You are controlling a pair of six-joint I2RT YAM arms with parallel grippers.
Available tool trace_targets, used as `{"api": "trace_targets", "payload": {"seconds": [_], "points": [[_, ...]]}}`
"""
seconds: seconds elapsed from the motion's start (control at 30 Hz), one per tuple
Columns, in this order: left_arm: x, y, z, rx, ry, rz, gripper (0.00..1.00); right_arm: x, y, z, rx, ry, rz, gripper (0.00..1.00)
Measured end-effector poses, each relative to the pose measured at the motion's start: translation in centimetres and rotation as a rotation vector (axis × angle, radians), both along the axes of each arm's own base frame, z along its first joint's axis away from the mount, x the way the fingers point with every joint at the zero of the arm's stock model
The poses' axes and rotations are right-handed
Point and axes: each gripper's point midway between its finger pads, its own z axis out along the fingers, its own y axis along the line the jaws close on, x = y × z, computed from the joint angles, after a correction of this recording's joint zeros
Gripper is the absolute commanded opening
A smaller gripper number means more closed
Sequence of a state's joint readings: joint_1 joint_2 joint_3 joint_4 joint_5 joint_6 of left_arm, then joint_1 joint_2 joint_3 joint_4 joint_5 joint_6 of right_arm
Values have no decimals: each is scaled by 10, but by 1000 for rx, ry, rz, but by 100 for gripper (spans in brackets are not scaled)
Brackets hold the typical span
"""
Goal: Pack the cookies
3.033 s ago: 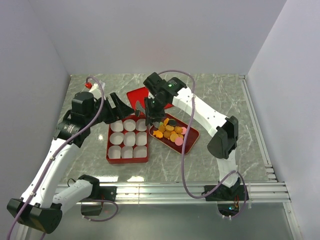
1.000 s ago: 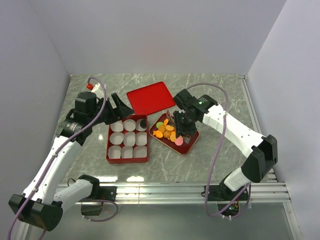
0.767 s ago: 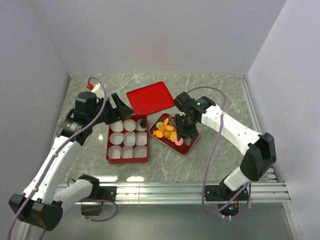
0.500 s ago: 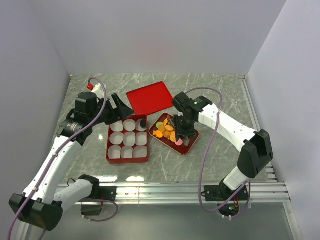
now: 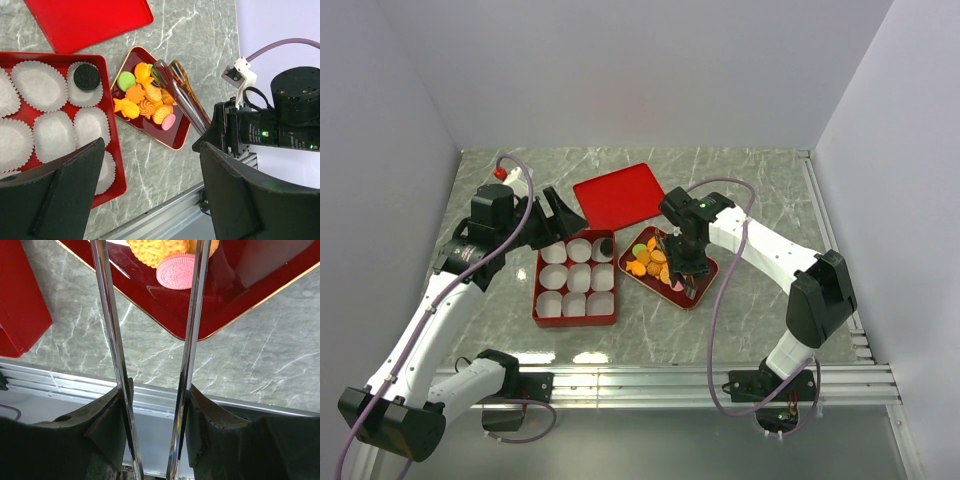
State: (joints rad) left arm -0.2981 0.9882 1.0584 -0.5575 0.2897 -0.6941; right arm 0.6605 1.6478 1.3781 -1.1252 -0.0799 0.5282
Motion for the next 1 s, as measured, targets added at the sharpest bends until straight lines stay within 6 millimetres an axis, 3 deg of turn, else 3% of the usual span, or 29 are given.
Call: {"api": "trace_targets", "payload": {"seconds": [0.57,1.0], "points": [[2,-1,-5,4,7,-1,83,-11,-7,22,20,-16,-13,50],[4,-1,-7,6,11,-1,83,-5,-1,9,2,22,-3,50]]}}
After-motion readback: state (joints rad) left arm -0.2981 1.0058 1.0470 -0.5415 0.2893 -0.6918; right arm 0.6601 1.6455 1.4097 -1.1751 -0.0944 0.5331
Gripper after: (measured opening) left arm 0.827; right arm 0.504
